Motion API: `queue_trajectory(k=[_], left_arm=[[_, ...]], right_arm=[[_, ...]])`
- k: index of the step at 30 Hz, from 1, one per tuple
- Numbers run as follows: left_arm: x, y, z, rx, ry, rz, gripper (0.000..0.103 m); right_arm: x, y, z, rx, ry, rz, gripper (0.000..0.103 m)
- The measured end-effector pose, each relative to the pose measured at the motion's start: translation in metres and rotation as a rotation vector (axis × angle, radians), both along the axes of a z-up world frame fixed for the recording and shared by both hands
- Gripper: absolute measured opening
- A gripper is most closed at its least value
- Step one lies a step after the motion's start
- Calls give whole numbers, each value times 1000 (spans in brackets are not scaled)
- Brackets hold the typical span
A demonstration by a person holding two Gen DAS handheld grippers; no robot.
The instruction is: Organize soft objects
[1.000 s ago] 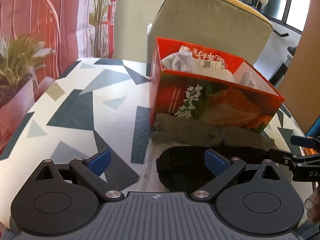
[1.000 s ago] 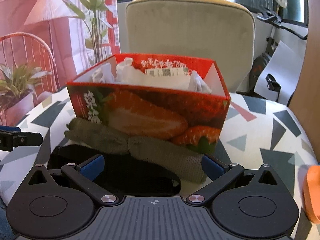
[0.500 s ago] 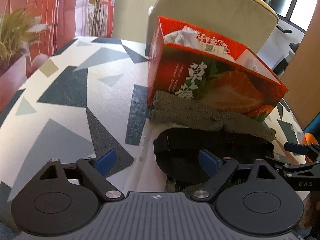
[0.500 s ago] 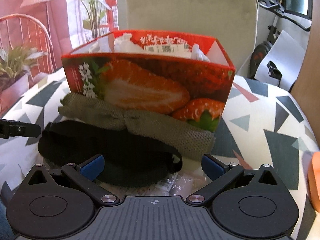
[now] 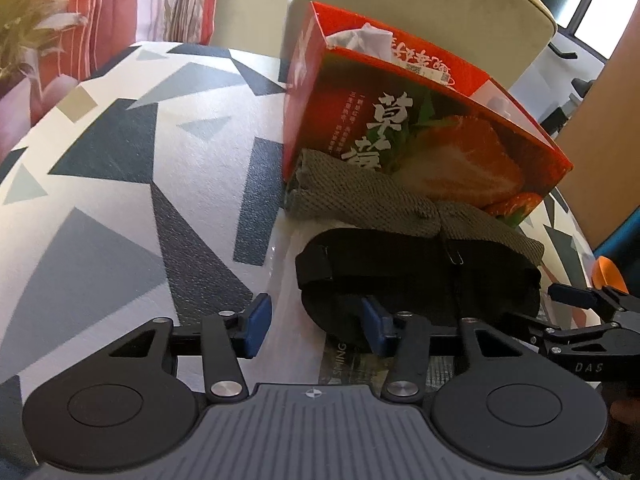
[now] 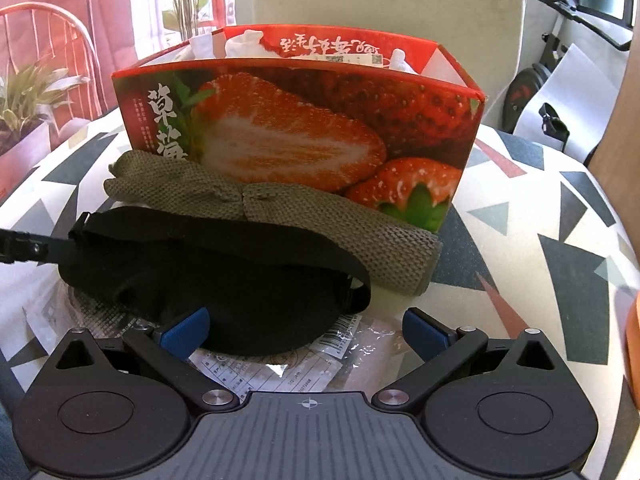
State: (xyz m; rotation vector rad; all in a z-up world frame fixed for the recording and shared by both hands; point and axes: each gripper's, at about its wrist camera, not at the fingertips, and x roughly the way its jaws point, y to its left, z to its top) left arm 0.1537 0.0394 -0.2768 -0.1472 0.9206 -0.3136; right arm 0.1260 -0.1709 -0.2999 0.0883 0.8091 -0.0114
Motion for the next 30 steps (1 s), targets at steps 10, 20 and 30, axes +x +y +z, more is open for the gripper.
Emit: queue_trajectory(k=[10, 20, 30], left_arm=[[5, 3, -6, -17, 24, 10, 52], [4, 9, -3, -41, 35, 28, 52], [8, 3, -5, -73, 59, -12, 53]], right_arm=[[1, 0, 1, 1, 2, 2, 101], [1, -1, 2, -1, 2, -1, 97], [-1, -5, 4, 11, 0, -10, 92]])
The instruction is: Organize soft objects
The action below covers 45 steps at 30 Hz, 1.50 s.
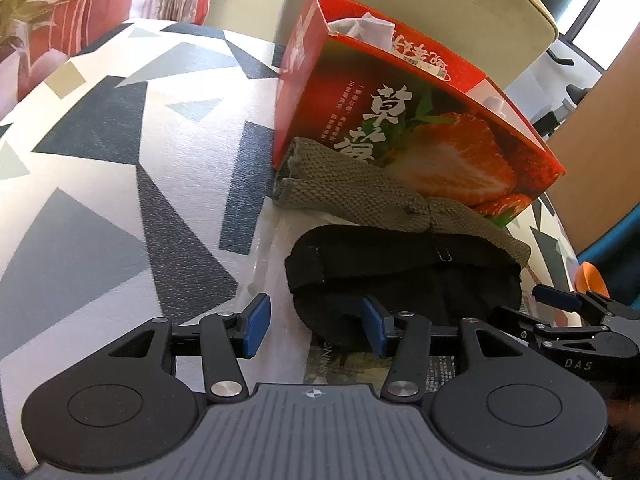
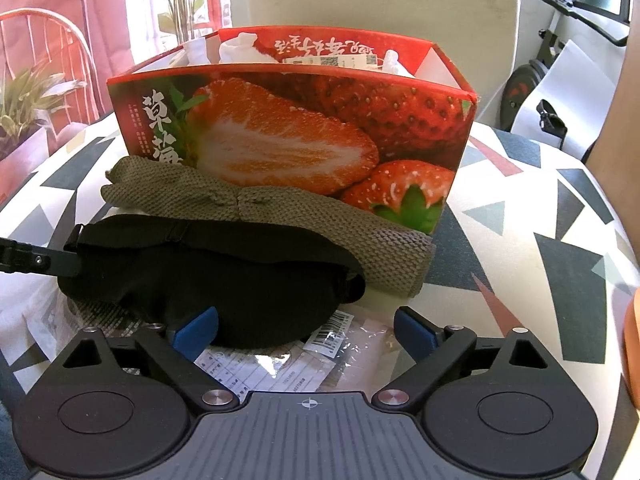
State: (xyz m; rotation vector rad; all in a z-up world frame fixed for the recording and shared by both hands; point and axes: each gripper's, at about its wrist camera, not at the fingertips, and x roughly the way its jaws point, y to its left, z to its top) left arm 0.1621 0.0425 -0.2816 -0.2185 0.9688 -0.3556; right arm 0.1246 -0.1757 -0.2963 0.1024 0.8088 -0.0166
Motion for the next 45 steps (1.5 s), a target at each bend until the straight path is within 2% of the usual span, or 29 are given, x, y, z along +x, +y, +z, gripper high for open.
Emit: queue_trajectory(k=[3, 5, 10, 13, 18, 21, 24, 32, 38, 42, 45], left_arm=[[5, -3, -2, -2, 7, -6, 53], [8, -5, -5, 14, 4, -9, 53], [13, -9, -7, 35, -10, -5, 55], [15, -9, -8, 33, -12, 8, 55], [17, -9, -9, 36, -23, 4, 55], [17, -9, -9, 48, -39, 4, 55], [15, -11, -10, 56, -54, 4, 54], [11, -10, -13, 56, -74, 2, 55], [10, -9, -14, 50, -76, 5, 54], [11, -8, -13, 48, -71, 9, 54], [14, -8, -12, 37, -62, 8, 54]], right_arm=[[0, -2, 2, 9, -3, -1, 89], [-1, -4, 6, 19, -15, 2, 82], [0, -7, 12, 24, -53, -1, 81], [6, -10, 8, 29, -39, -4, 74], [12, -18, -1, 72, -37, -27, 71], [18, -23, -5, 98, -32, -48, 62], [19, -22, -6, 66, -37, -57, 54], [21, -21, -6, -17, -59, -85, 48], [27, -17, -2, -75, -86, -110, 26], [24, -21, -4, -68, -80, -121, 8], [20, -23, -6, -40, -76, -128, 7]])
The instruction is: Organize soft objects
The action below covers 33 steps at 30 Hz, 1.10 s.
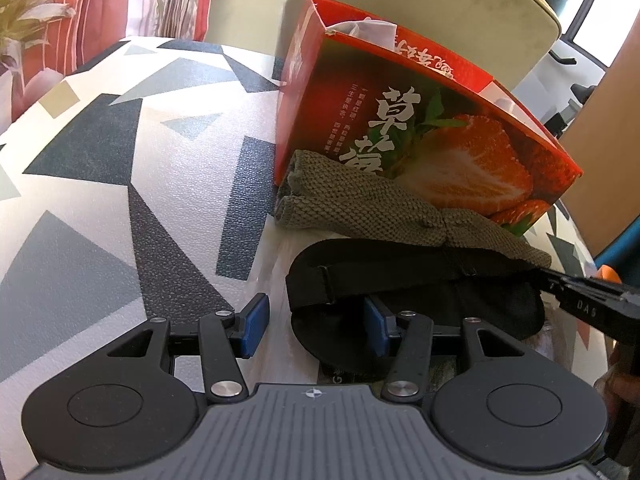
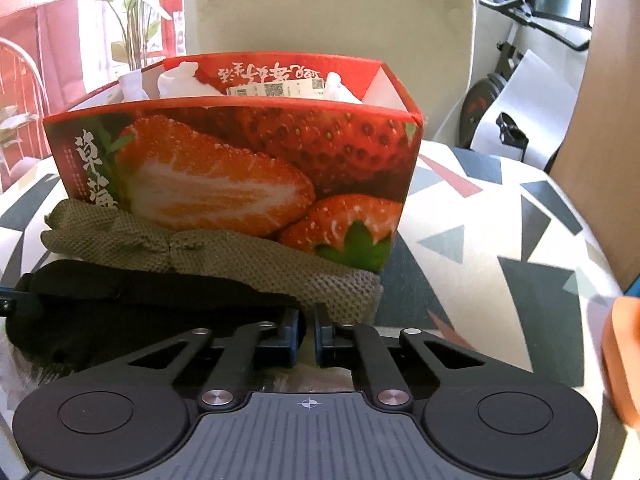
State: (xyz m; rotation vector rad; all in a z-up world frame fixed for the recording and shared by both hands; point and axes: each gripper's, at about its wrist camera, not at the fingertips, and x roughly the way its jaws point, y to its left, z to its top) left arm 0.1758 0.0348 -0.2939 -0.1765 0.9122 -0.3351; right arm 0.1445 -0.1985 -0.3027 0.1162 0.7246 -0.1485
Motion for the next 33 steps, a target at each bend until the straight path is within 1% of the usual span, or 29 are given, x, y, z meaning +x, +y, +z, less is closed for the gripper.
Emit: queue_trajectory(k=[2, 5, 8, 11, 13, 20, 25, 27, 30, 33], left_arm=[[1, 1, 0, -12, 4, -1, 54], [4, 2, 1, -41, 13, -2, 54], [4, 3, 1, -54, 20, 4, 55], [3, 2, 0, -51, 16, 2, 55], [2, 1, -1, -41, 11, -4, 55], [0, 0, -1, -30, 1, -6, 55], [-1, -1, -2, -25, -4, -8, 55], [-1, -1, -3, -27, -4, -7, 55], [-1, -1, -3, -28, -5, -6, 55], [-1, -1, -3, -27, -5, -6, 55]], right_arm=[[-2, -1, -1, 29, 1, 2, 7], [-3, -4, -2, 102, 8, -2, 14], [-6, -11, 0, 199, -1, -15, 16], [-11, -19, 1, 298, -11, -22, 21], [-13, -22, 0, 332, -6, -33, 27], [-25, -30, 5, 391, -36, -66, 30], [-29, -29, 11, 397, -58, -67, 32], [-30, -30, 12, 414, -62, -67, 32], [-32, -33, 13, 471, -76, -70, 32], [-35, -41, 10, 584, -94, -83, 36]])
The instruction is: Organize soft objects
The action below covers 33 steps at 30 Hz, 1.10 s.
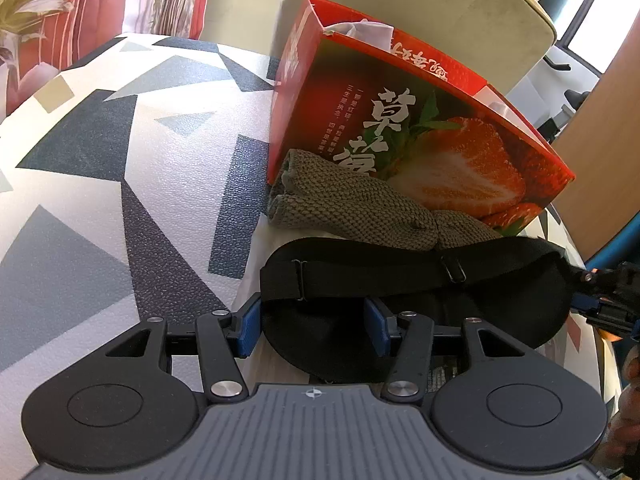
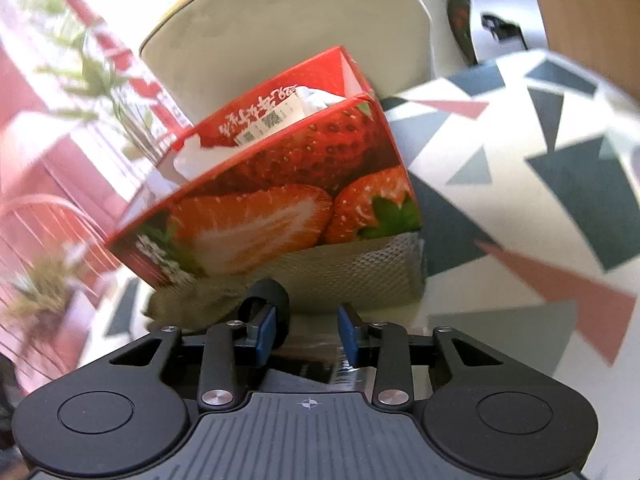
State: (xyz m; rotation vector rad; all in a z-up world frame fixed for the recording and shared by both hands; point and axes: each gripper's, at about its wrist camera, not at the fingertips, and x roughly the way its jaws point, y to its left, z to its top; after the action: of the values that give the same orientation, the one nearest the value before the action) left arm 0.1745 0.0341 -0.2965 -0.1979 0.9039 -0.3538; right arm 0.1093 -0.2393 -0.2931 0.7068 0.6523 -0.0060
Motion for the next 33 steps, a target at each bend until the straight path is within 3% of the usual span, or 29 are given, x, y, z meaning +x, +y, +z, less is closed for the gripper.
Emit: queue_trajectory(k=[7, 10, 14, 21, 26, 29, 33], left_arm=[[0, 0, 0, 3, 0, 0, 55], [0, 0, 0, 5, 0, 1, 55], [-1, 0, 0, 7, 0, 4, 55], [-1, 1, 0, 7, 1, 6, 55], [-2, 1, 0, 7, 0, 6, 55], [-3, 1, -1, 9, -2, 7, 55], [-4, 0, -1, 14, -7, 6, 55]], right_arm=[[-8, -16, -17, 280, -16, -36, 42], [-10, -20, -24, 328, 1, -66, 42], [-10, -19, -27, 283, 47, -107, 39], [-12, -19, -28, 265, 46, -133, 37], [-18, -24, -28, 303, 34, -154, 38], [-16, -23, -30, 339, 33, -136, 38], [-8, -11, -29, 296, 64, -87, 38]])
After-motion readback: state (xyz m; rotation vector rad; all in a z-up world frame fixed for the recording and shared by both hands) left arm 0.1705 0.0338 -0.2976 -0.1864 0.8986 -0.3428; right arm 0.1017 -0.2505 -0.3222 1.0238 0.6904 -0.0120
